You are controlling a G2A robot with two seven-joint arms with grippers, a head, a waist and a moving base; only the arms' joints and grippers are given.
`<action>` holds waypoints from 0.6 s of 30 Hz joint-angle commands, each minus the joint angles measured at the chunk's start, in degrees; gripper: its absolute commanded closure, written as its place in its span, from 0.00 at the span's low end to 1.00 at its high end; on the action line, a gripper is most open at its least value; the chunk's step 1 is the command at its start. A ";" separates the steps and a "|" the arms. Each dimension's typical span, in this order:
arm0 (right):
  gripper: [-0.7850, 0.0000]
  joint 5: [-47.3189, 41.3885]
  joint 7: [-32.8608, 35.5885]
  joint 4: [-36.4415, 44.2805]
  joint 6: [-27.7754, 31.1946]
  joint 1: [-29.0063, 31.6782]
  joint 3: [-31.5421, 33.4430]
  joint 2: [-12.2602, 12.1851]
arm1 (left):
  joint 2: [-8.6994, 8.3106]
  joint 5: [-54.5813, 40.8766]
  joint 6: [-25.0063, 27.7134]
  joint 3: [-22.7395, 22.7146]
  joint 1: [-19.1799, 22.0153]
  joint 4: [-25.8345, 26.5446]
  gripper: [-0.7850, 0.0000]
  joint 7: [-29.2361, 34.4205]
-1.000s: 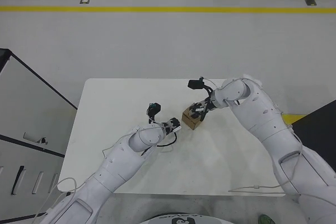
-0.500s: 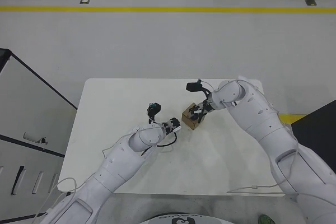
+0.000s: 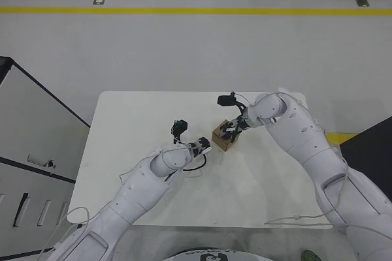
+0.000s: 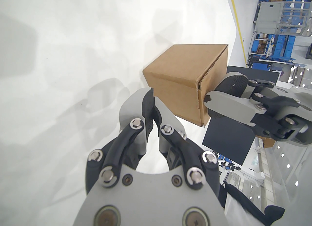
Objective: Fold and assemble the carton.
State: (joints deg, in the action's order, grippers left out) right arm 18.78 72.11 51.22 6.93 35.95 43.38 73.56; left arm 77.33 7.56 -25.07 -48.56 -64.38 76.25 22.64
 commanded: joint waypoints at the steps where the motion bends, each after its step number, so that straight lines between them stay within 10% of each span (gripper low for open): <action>1: 1.00 0.10 0.15 -0.12 0.00 0.02 -0.25 0.09 | 0.00 0.00 0.00 0.00 0.00 0.00 1.00 0.00; 18: 1.00 0.17 -0.08 -0.85 0.19 -0.23 -0.61 0.44 | 0.00 0.00 0.00 0.00 0.00 0.00 1.00 0.00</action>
State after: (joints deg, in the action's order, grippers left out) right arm 18.93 72.01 50.38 7.11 35.72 42.76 73.99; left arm 77.33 7.56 -25.07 -48.56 -64.38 76.25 22.64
